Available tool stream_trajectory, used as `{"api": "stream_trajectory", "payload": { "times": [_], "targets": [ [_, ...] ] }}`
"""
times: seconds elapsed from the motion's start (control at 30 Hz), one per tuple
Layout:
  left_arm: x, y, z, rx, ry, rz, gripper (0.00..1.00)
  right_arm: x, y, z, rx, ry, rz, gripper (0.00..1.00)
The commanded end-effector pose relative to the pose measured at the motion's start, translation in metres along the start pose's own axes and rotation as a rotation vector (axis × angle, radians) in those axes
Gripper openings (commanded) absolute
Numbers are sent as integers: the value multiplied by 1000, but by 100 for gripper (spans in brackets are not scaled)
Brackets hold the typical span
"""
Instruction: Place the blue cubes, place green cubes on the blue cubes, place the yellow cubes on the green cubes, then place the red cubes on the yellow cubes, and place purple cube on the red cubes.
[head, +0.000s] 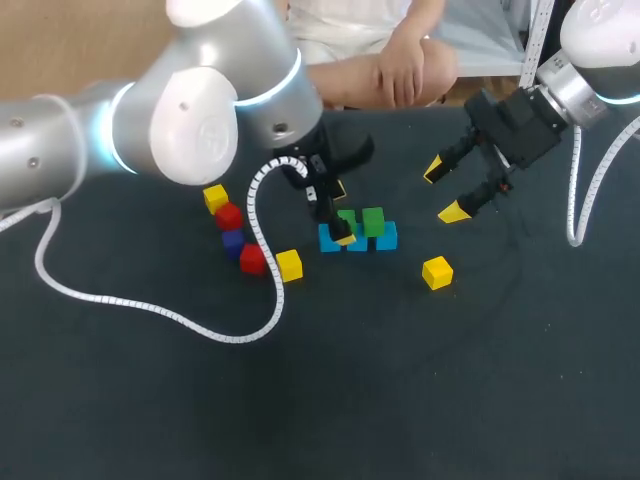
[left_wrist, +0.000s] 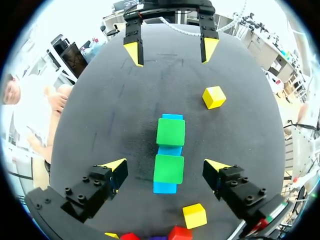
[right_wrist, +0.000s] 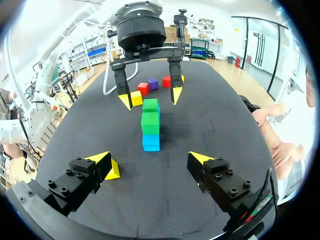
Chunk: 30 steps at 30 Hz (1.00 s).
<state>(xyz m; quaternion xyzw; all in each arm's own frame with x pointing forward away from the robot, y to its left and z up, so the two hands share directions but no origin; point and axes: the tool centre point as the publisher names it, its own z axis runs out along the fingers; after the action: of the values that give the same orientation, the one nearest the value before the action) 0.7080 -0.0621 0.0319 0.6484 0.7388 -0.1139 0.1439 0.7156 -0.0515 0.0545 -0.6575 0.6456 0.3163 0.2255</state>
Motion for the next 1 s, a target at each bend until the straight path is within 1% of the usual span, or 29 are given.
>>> {"api": "stream_trajectory", "payload": {
  "times": [0.03,0.63,0.83,1.0],
  "targets": [
    [9,-8,-8,-24,-16,-6,100,0,1,0,3,0,0,100],
    [28,-14,-28,-98,-67,-31,100,0,1,0,3,0,0,100],
    [30,-17,-32,-110,-76,-16,100,0,1,0,3,0,0,100],
    [29,-21,-37,-116,-81,15,100,0,1,0,3,0,0,100]
  ]
}}
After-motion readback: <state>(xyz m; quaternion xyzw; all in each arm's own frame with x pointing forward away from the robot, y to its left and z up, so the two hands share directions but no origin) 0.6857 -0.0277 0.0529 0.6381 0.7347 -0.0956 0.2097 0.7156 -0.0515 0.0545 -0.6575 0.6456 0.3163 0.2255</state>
